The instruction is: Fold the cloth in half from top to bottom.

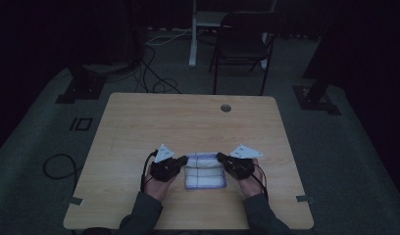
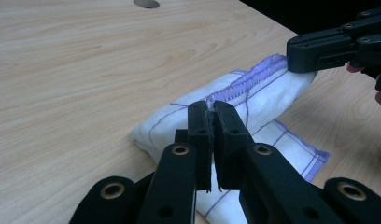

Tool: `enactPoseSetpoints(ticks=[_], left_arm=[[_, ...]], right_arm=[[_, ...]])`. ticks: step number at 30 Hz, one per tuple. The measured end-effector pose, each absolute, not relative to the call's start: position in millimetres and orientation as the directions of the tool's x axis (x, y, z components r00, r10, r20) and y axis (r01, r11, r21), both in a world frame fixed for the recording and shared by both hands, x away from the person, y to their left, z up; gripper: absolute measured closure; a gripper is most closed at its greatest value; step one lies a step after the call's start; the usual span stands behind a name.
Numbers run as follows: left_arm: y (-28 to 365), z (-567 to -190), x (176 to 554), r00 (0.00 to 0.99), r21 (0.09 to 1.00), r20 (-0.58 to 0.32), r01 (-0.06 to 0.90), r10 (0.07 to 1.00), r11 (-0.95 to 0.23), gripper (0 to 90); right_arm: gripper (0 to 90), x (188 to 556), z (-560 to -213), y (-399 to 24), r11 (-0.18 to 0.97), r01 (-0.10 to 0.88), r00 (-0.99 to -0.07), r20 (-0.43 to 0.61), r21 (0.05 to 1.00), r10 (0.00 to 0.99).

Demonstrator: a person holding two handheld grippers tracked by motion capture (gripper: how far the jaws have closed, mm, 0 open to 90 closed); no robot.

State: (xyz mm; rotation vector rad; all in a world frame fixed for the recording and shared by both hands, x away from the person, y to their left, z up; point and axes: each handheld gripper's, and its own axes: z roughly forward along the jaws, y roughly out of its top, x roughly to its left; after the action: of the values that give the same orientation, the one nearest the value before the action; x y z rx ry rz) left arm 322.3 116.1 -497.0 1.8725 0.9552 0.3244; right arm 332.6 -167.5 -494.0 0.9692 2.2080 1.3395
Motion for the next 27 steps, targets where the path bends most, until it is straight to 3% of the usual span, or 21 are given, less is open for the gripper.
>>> enactPoseSetpoints(ticks=[27], left_arm=[[116, -513, 311, 0.659, 0.827, -0.197, 0.509, 0.726, -0.238, 86.8]], right_arm=[[86.9, 322, -508, -169, 0.309, 0.39, -0.687, 0.05, 0.868, 0.725]])
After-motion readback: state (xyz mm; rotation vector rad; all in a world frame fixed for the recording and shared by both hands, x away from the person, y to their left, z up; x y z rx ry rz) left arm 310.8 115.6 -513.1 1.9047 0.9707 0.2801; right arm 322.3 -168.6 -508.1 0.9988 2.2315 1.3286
